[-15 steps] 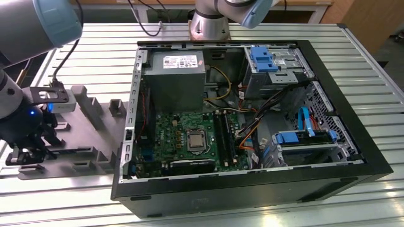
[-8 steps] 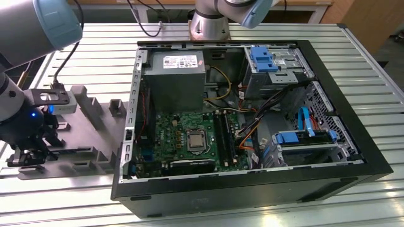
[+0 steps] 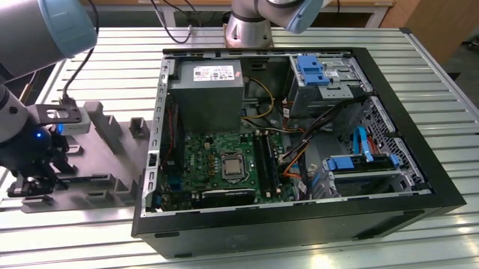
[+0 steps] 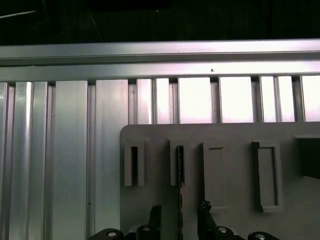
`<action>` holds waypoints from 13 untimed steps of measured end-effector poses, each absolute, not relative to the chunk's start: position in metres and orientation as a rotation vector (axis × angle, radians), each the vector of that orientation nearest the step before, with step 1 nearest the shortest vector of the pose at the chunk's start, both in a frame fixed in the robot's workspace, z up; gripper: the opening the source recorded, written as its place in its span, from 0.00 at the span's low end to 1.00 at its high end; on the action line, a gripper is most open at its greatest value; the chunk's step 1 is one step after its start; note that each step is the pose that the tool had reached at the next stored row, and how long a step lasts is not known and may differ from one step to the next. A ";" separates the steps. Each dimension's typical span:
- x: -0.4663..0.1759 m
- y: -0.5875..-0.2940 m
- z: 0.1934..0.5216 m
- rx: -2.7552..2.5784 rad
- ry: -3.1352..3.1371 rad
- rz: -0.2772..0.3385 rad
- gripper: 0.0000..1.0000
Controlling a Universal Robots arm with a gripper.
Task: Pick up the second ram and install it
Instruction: 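Pick up the second ram and move it above second insertion slot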
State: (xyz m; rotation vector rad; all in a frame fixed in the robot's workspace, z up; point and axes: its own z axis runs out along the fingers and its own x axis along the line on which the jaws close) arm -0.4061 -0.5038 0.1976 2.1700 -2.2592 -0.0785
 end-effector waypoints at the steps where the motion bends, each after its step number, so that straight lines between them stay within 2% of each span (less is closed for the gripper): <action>1: -0.406 -0.504 0.199 2.170 -2.259 -0.078 0.42; 8: -0.406 -0.504 0.200 2.170 -2.259 -0.078 0.42; 9: -0.406 -0.504 0.200 2.170 -2.259 -0.079 0.40; 10: -0.406 -0.504 0.200 2.170 -2.259 -0.078 0.34; 12: -0.406 -0.504 0.201 2.170 -2.259 -0.079 0.34; 13: -0.406 -0.504 0.201 2.170 -2.259 -0.078 0.27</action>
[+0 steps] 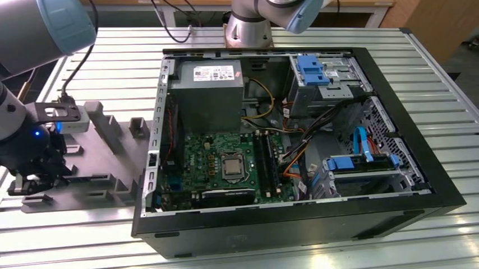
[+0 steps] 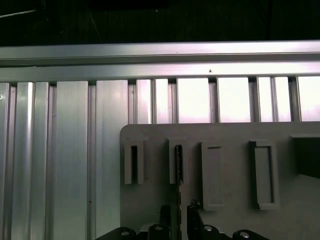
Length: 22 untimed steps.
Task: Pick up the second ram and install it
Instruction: 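Pick up the second ram and move it above second insertion slot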
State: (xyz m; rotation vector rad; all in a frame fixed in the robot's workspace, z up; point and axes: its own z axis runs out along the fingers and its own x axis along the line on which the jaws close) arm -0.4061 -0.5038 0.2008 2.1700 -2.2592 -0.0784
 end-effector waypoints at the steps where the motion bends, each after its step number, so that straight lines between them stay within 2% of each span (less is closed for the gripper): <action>1: -0.406 -0.504 0.201 2.170 -2.259 -0.078 0.27; 9: -0.406 -0.504 0.202 2.170 -2.259 -0.078 0.27; 11: -0.406 -0.504 0.202 2.170 -2.259 -0.078 0.25; 12: -0.406 -0.504 0.202 2.170 -2.259 -0.078 0.19; 22: -0.406 -0.504 0.198 2.170 -2.259 -0.078 0.19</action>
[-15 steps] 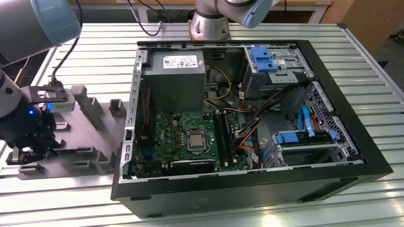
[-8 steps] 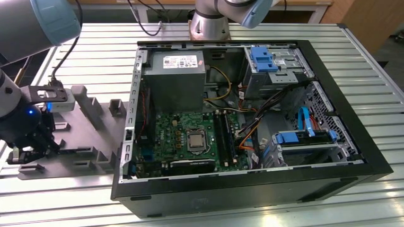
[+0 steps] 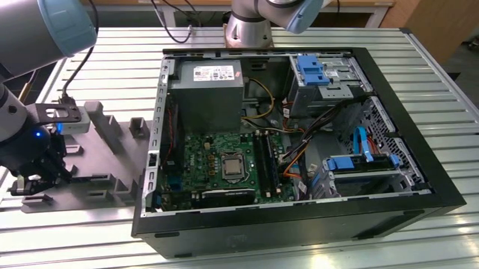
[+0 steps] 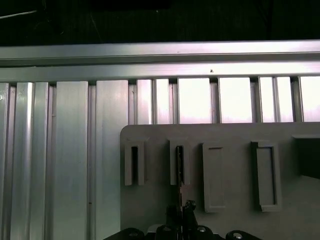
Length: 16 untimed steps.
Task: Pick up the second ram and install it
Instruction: 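Pick up the second ram and move it above second insertion slot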
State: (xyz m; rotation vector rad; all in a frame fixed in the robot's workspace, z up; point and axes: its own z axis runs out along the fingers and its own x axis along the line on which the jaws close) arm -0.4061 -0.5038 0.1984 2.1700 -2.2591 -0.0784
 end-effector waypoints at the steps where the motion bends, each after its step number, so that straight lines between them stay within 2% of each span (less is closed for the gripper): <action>1: -0.406 -0.504 0.198 2.170 -2.259 -0.078 0.19; 6: -0.406 -0.504 0.198 2.170 -2.259 -0.078 0.19; 7: -0.406 -0.504 0.198 2.170 -2.259 -0.079 0.18; 8: -0.406 -0.504 0.198 2.170 -2.259 -0.078 0.12; 16: -0.406 -0.504 0.198 2.170 -2.259 -0.078 0.12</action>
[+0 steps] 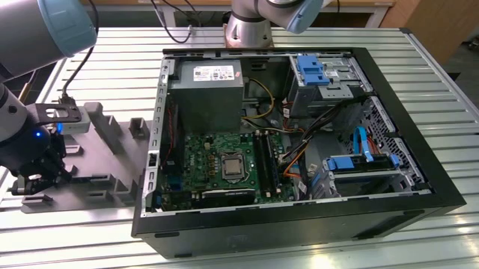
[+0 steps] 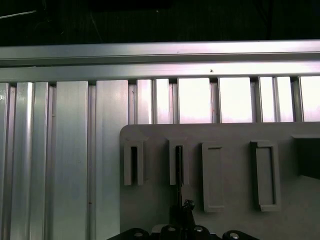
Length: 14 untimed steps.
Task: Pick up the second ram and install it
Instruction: 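Pick up the second ram and move it above second insertion slot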
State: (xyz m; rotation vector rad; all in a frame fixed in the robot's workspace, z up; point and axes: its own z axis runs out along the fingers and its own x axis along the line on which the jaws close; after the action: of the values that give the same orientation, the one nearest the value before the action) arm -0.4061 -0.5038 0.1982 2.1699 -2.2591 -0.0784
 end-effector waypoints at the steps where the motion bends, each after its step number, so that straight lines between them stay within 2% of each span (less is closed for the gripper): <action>1: -0.406 -0.504 0.198 2.171 -2.258 -0.078 0.12; 14: -0.406 -0.504 0.200 2.183 -2.247 -0.078 0.12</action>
State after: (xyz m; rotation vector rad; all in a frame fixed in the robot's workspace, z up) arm -0.4061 -0.5038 0.2000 2.1826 -2.2472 -0.0785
